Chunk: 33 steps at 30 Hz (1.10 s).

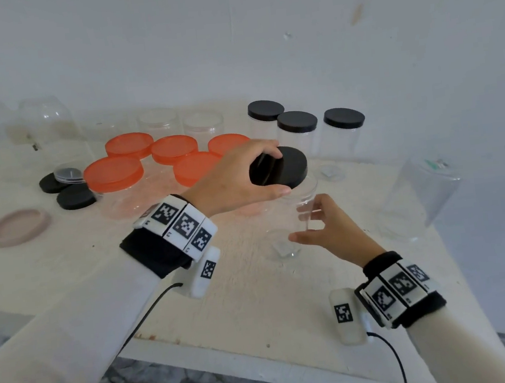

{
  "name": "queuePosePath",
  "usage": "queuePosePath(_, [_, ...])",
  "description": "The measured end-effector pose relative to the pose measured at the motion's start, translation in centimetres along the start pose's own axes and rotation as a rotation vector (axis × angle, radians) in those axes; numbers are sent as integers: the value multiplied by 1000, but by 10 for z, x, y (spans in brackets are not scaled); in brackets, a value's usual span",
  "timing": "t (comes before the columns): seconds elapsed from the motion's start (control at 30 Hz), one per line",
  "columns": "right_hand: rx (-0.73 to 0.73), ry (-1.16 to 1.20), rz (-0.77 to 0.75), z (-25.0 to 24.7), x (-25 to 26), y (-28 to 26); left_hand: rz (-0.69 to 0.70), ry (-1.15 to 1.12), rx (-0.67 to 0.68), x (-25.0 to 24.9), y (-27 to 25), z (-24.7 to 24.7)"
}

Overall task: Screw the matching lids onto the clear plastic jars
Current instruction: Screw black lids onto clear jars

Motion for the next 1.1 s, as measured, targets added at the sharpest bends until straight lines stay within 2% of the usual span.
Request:
queuePosePath(0.33, [0, 37, -21, -1, 1, -1, 58, 123, 93, -13, 14, 20])
queuePosePath(0.6, [10, 38, -21, 1, 0, 2, 100, 148, 72, -15, 12, 22])
queuePosePath(0.77, [126, -48, 24, -1, 3, 3, 80, 102, 60, -10, 10, 25])
queuePosePath(0.83, [131, -79, 17, -14, 17, 3, 47, 21, 29, -2, 4, 25])
queuePosePath(0.97, [46, -132, -124, -43, 77, 5, -137, -254, -2, 26, -11, 45])
queuePosePath(1.1, [159, -312, -191, -27, 122, 9, -237, -420, -31, 37, -20, 71])
Point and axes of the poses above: each hand's wrist, its own y-axis towards the middle knuckle, its own z-axis out of the palm, x = y × z, the point moved 9 cm from there along y, towards the middle knuckle, and after that the axes turned 10 degrees about y, right-handed, at the moved point
